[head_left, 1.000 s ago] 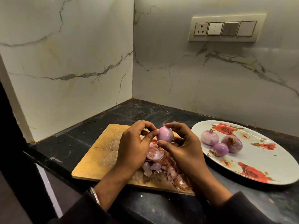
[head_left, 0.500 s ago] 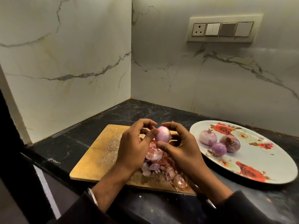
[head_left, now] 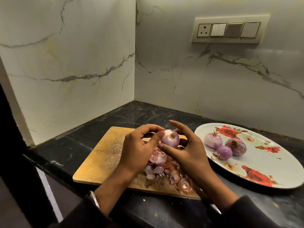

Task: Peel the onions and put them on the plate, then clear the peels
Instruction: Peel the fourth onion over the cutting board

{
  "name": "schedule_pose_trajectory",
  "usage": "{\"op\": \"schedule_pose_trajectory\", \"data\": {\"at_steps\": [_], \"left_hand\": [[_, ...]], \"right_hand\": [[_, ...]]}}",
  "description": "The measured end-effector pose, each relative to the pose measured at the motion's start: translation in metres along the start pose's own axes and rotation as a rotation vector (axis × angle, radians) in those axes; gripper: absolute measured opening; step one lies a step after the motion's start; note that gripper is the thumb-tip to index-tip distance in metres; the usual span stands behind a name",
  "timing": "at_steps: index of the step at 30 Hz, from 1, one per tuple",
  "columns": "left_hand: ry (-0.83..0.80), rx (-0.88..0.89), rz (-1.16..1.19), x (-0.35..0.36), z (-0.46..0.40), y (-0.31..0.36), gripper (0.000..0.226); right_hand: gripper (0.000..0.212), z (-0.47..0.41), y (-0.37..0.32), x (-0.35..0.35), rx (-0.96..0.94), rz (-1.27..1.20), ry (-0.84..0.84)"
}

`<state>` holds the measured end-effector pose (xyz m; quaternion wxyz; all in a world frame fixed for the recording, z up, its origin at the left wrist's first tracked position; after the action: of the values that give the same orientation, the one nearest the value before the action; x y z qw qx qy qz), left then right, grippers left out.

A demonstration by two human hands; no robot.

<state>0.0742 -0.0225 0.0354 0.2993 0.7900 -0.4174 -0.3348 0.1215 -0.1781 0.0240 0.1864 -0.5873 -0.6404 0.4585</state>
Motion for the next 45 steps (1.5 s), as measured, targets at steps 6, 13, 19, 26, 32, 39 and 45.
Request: {"op": "schedule_pose_trajectory", "data": {"at_steps": [6, 13, 19, 26, 32, 39, 45], "left_hand": [[-0.039, 0.061, -0.009, 0.004, 0.000, 0.003, 0.026], [-0.031, 0.163, -0.051, 0.004, 0.002, 0.013, 0.014], [0.035, 0.205, -0.157, -0.002, 0.005, 0.016, 0.010], [0.129, 0.082, -0.197, -0.009, 0.002, 0.004, 0.034], [-0.022, 0.094, -0.086, 0.002, 0.000, 0.004, 0.017], [0.063, 0.005, -0.088, -0.007, -0.001, -0.011, 0.010], [0.106, -0.073, -0.255, -0.008, -0.001, -0.018, 0.027]], "right_hand": [[0.046, 0.001, -0.001, -0.001, -0.032, 0.090, 0.030], [0.049, 0.002, -0.007, -0.002, -0.120, 0.244, 0.057], [0.054, 0.003, -0.010, 0.000, -0.147, 0.300, 0.051], [0.058, 0.004, -0.013, 0.004, -0.149, 0.310, 0.023], [0.058, 0.004, -0.013, 0.003, -0.144, 0.317, 0.018], [0.054, 0.006, -0.018, 0.008, -0.167, 0.331, 0.004], [0.057, 0.006, -0.019, 0.008, -0.136, 0.280, -0.014]]}}
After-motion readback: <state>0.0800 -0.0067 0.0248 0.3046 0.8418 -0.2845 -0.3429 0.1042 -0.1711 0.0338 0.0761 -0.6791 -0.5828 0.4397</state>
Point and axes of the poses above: each hand's wrist, its own z-axis away from the middle knuckle, its own x-axis out of the palm, y = z × x, the point moved 9 cm from there along -z, towards the middle knuckle, and after that the axes turned 4 degrees about -y, right-handed, at the moved point
